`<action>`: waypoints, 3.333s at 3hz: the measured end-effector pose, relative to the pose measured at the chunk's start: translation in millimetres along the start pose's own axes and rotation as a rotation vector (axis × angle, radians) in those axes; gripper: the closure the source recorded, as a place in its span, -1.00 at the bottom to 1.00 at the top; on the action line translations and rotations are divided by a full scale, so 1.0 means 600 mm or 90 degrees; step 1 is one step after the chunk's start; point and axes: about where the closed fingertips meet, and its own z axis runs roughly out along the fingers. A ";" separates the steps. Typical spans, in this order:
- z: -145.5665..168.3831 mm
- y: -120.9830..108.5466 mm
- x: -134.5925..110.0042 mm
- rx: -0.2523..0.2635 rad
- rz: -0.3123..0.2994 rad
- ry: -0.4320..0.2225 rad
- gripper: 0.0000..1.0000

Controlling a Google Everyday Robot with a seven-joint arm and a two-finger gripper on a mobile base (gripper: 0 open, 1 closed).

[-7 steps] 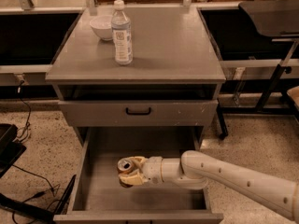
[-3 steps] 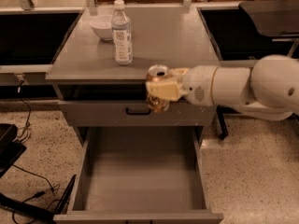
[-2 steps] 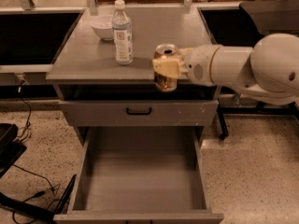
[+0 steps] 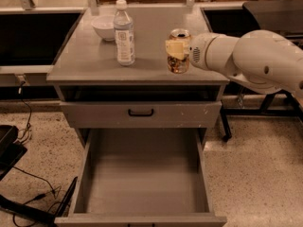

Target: Pick orange can from middle drawer and place on counter

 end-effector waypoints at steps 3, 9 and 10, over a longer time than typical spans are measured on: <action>0.071 -0.063 0.046 0.058 0.043 -0.024 0.64; 0.038 -0.068 -0.011 -0.014 0.005 -0.057 -1.00; -0.074 -0.124 -0.113 -0.011 -0.106 -0.093 -1.00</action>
Offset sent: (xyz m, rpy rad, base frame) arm 0.0641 -0.0228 -0.0725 0.0778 -0.0045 -0.1497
